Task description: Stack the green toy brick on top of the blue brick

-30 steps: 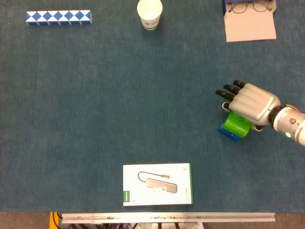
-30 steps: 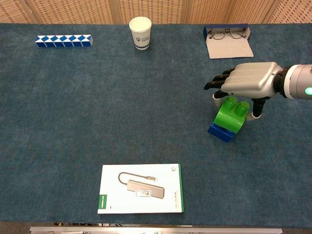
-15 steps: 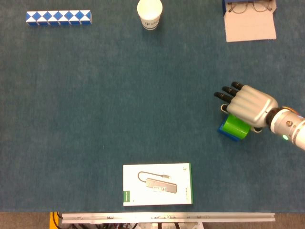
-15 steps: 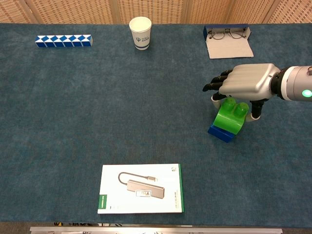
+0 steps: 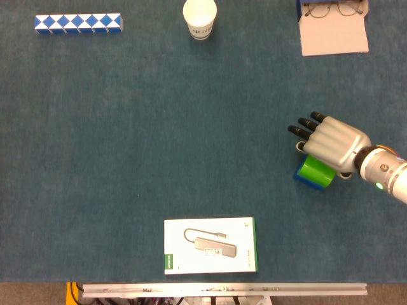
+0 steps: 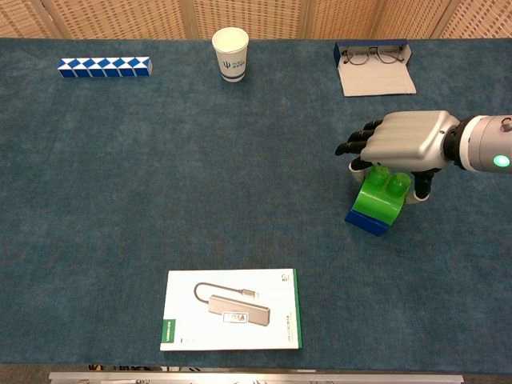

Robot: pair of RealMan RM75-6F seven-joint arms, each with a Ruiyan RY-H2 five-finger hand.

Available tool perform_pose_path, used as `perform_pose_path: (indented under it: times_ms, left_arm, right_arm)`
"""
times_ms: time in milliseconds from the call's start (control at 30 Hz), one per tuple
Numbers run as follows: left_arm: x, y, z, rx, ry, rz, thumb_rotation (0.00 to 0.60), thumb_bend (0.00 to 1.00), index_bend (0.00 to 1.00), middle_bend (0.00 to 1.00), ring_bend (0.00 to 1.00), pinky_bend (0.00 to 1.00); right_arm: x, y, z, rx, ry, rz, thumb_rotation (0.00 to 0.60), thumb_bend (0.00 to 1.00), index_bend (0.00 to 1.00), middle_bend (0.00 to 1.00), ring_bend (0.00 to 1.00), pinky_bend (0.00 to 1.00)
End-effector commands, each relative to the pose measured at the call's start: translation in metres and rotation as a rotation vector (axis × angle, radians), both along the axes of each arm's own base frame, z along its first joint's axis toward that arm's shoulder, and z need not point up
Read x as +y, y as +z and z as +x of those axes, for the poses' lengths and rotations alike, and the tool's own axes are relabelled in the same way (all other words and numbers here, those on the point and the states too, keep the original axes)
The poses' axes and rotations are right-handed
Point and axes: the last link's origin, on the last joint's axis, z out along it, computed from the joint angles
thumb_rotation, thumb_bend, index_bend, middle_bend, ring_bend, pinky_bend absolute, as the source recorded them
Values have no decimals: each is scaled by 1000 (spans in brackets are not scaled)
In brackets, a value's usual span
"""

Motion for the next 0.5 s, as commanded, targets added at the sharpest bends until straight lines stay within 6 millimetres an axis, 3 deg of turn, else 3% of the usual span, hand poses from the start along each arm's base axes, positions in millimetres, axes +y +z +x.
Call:
perform_pose_path:
  times_ms: [33,500]
  left_arm:
    - [0,0,0,-1,0,-1,600,76,443,363,263,336]
    - [-1,1,1,-4,-4,1,600,76,443,363,263,337]
  right_arm:
    - [0,-2,-1,5,1,2,600,181,431,61,0,109]
    - [3,-9,-8,36,-2,12,600,181,431,61,0,109]
